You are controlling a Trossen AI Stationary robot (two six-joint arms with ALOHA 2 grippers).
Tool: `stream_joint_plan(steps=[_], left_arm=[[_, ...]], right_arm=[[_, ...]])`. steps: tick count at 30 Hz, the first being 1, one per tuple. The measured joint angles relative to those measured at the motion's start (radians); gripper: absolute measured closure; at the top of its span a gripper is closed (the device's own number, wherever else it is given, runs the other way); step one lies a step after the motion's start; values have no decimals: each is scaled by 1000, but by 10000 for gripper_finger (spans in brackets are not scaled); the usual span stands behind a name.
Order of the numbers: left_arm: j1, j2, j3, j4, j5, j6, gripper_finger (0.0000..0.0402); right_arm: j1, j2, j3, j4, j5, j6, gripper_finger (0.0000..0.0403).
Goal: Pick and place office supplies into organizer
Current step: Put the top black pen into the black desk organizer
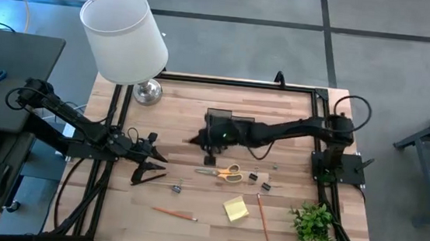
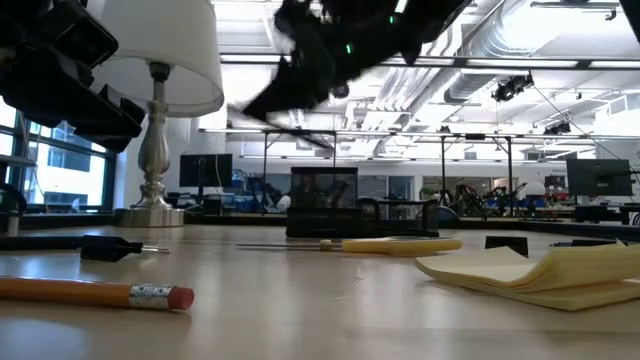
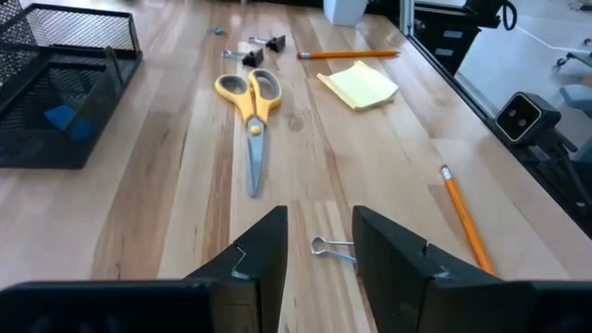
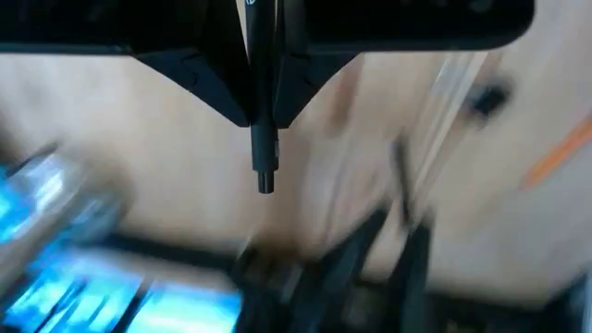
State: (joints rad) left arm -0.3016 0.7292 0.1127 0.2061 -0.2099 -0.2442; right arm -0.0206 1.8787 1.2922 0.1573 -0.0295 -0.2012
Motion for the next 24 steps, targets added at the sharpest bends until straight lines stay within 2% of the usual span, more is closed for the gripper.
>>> stream_joint_plan(steps=[8, 14, 18, 24], left_arm=[[-1, 0, 0, 0, 15, -26, 291], [-15, 0, -11, 16, 12, -31, 291], [-13, 0, -19, 35, -16, -29, 291], [-13, 0, -20, 40, -42, -26, 291]], right_arm=[[-101, -14, -31, 272, 3, -67, 380], [-199, -12, -303, 707, -11, -16, 378], [-240, -12, -435, 979, -17, -3, 375], [-261, -13, -519, 1037, -28, 36, 377]])
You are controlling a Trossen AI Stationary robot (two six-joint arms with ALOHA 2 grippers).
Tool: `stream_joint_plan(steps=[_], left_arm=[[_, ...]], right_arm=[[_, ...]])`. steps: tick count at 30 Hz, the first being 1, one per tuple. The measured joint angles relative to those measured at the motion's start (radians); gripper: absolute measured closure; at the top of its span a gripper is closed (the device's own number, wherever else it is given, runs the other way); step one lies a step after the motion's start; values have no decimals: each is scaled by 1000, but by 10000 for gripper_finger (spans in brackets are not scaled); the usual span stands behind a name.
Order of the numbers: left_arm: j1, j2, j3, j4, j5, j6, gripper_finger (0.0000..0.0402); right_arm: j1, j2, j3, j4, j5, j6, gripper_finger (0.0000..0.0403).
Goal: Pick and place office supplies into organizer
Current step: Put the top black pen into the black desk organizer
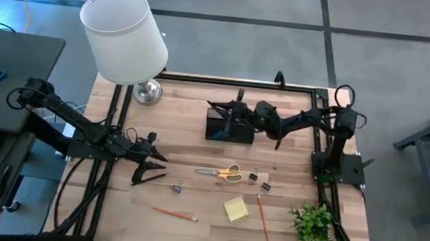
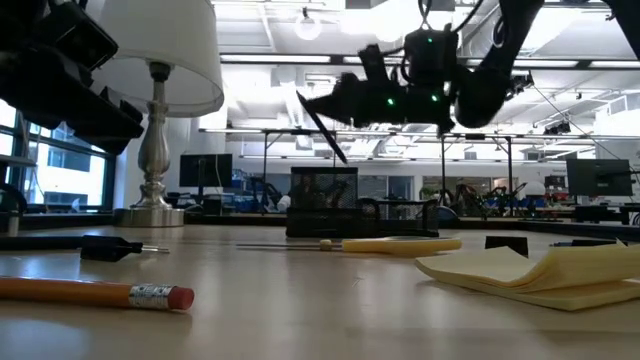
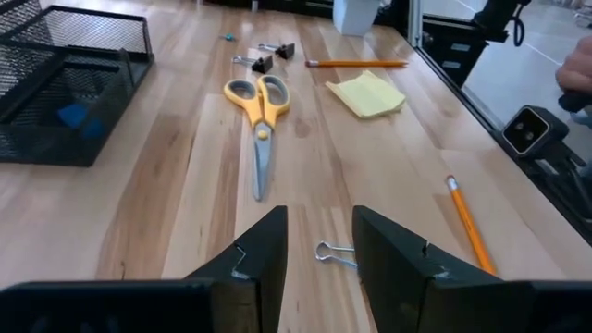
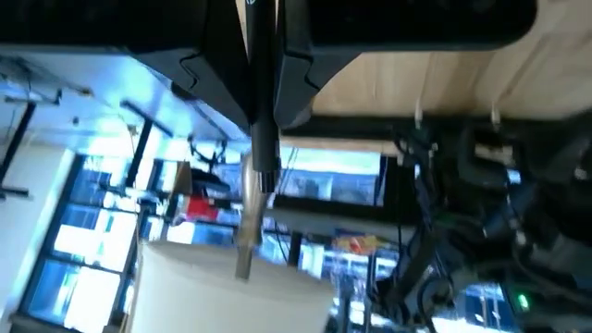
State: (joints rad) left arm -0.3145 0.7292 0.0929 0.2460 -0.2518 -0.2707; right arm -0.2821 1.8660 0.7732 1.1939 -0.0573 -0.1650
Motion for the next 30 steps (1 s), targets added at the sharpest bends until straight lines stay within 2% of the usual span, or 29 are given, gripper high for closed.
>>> stream_joint_plan(steps=[7, 19, 23, 30], left_arm=[[0, 0, 0, 7, -4, -4, 291], [0, 0, -1, 7, 0, -7, 291], [0, 0, -1, 6, 3, -14, 291], [0, 0, -1, 6, 24, -23, 291]], right_arm=[[1, 0, -57, 86, 27, -16, 374], [1, 2, -39, 79, 23, -4, 373], [0, 50, -39, 93, 21, 23, 373], [1, 114, -39, 219, 20, 32, 372]])
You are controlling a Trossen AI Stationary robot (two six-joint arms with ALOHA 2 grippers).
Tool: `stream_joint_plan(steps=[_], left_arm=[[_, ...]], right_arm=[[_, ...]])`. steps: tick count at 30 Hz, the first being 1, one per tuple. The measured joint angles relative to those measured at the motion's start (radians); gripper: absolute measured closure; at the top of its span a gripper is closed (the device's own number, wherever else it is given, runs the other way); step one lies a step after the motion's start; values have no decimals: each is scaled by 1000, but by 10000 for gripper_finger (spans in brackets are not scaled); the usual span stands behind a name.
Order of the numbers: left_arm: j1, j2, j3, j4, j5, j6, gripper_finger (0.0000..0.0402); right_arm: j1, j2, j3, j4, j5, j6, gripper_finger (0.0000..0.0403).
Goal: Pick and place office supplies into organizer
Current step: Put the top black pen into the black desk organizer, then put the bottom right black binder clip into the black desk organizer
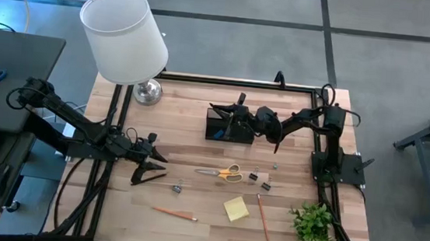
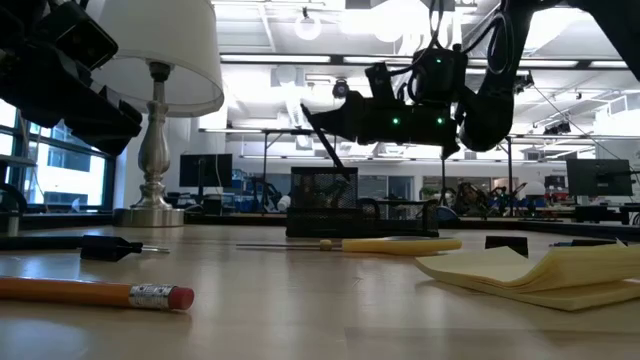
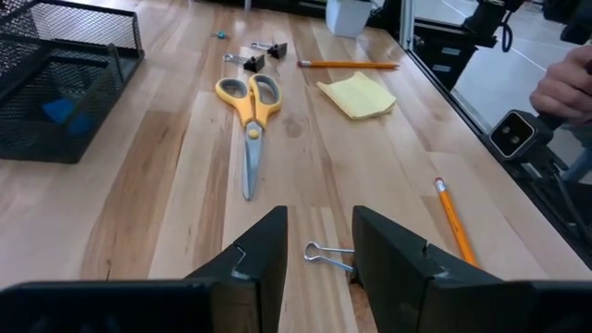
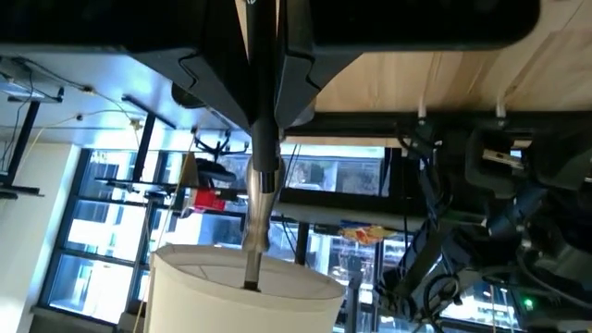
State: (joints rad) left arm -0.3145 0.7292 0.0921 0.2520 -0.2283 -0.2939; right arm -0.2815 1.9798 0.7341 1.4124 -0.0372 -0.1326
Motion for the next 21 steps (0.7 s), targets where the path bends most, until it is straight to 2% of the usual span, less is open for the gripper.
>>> stream_joint_plan(steps=[5, 16, 21], left_arm=[[0, 0, 0, -3, 0, 0, 291], [0, 0, 0, -14, 0, -2, 291], [0, 0, 0, -15, -1, -2, 291]], right_arm=[[0, 0, 0, -2, 0, -3, 364], [0, 0, 0, -75, 0, 2, 303], [3, 0, 0, -52, 10, -1, 289]])
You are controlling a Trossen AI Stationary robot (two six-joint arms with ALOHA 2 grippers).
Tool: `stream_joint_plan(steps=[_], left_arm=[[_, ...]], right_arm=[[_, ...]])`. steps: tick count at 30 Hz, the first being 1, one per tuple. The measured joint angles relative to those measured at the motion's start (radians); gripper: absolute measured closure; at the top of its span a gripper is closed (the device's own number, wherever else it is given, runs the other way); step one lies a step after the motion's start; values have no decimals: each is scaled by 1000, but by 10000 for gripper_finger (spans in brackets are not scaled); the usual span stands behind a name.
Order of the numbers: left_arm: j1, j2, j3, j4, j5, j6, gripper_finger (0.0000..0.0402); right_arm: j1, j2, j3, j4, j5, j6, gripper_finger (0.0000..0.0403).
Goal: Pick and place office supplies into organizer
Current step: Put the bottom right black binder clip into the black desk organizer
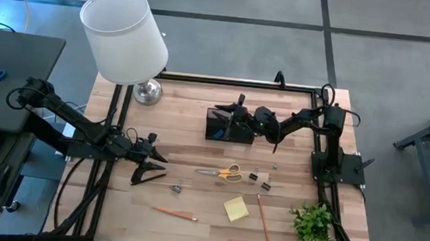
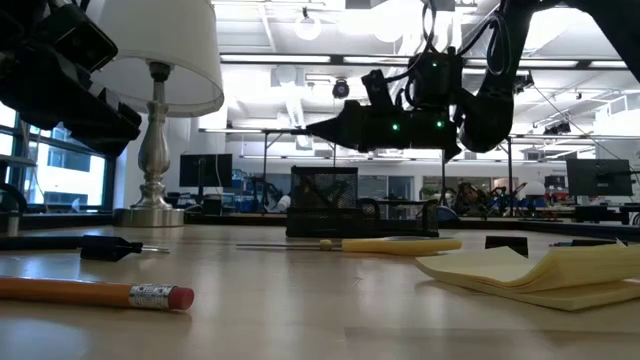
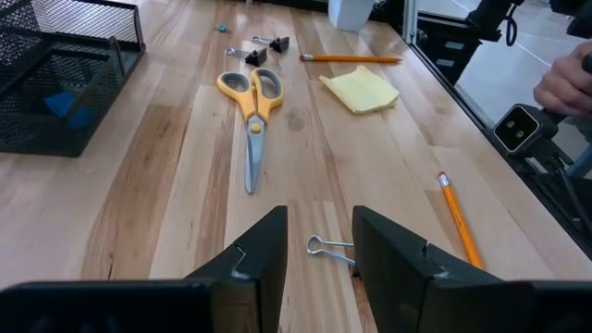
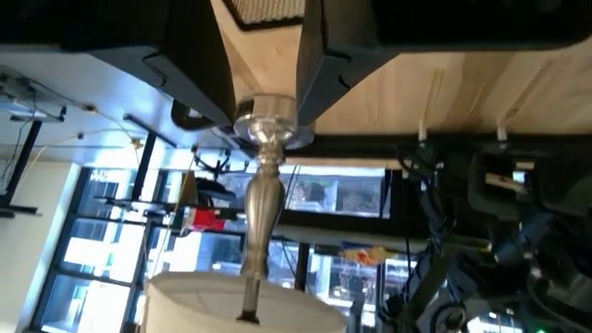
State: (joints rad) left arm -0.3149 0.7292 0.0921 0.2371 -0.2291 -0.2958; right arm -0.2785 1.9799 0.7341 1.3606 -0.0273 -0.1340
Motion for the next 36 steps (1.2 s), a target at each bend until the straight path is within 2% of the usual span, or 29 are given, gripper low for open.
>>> stream_joint_plan(steps=[7, 10, 17, 20, 25, 36], left_arm=[[0, 0, 0, -3, 0, 3, 291], [0, 0, 0, -5, 0, 3, 291], [0, 0, 0, -32, 18, 3, 291], [0, -1, 0, -49, 13, -18, 291], [0, -20, 0, -75, 9, -30, 291], [0, -28, 0, -91, 19, -31, 291]], right_arm=[[49, -59, 35, -32, -3, -71, 290], [85, -106, 104, -225, -3, -84, 290], [193, -136, 348, -890, -15, -81, 290], [245, -136, 398, -1006, -16, -64, 290], [312, -136, 398, -1076, -9, -18, 290], [387, -179, 397, -1591, -7, 234, 290]])
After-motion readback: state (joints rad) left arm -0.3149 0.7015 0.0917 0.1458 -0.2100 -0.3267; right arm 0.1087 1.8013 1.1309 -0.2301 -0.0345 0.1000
